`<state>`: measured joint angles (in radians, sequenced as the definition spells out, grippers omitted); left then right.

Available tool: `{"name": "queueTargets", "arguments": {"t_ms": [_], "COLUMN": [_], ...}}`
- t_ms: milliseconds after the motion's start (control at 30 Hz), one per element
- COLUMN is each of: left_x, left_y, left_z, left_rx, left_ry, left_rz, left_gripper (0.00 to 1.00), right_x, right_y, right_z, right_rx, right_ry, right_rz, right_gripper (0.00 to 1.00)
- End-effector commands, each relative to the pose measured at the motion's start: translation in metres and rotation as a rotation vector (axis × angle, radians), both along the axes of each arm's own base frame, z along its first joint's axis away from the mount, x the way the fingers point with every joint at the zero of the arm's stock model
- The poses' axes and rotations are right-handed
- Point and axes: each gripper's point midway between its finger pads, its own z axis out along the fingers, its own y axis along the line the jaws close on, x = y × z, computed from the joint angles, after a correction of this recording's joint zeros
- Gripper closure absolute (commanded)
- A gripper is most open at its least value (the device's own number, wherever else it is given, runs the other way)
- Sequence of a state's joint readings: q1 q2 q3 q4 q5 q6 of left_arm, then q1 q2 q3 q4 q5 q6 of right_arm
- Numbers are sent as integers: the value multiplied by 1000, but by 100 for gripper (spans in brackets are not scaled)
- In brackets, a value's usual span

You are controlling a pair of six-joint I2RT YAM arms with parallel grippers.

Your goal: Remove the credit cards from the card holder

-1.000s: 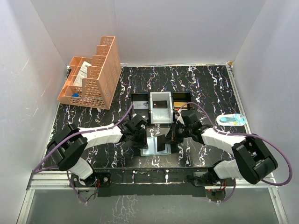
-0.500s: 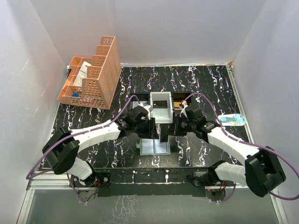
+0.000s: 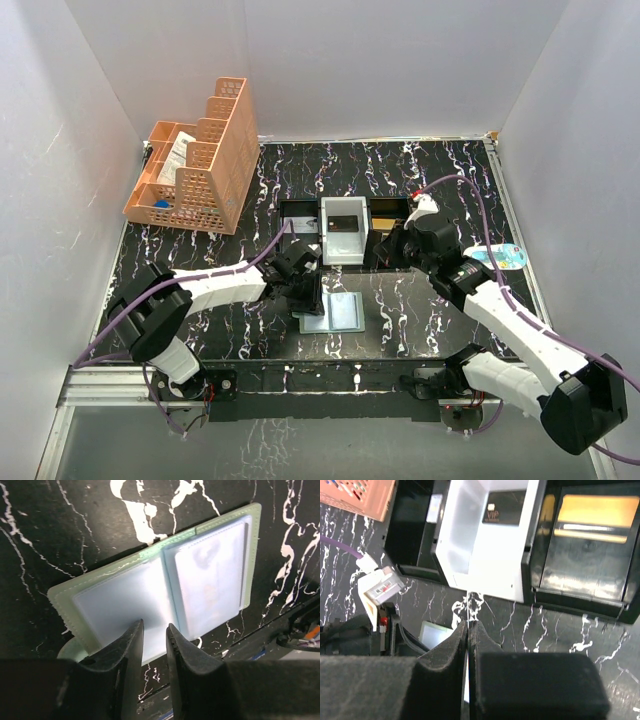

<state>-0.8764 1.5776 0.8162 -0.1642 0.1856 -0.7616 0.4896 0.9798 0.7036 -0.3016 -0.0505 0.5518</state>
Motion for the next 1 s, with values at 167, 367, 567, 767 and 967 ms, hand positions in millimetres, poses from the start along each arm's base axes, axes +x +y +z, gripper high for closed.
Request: {"name": "queueTargets", "arguments": {"t_ms": [167, 367, 567, 767, 967], "left_x": [16, 34, 46, 48, 46], "left_y": [12, 54, 114, 150, 152], "left_z": [46, 74, 84, 92, 96], "left_rx": [-45, 60, 143, 137, 113], "left_ry": [-178, -326, -331, -344, -354], "left_rz": [46, 169, 313, 406, 424], "left_gripper": [62, 39, 34, 7, 1], "right_x": [34, 52, 86, 114, 132], "right_y": [20, 33, 34, 45, 55], "right_z": [80, 77, 72, 46, 29], "right_rx": [-164, -396, -628, -709, -743], "right_ry": [-525, -651, -714, -644, -621], "right_rz": [270, 441, 465, 512, 549], "right_gripper": [100, 100, 100, 100, 100]}}
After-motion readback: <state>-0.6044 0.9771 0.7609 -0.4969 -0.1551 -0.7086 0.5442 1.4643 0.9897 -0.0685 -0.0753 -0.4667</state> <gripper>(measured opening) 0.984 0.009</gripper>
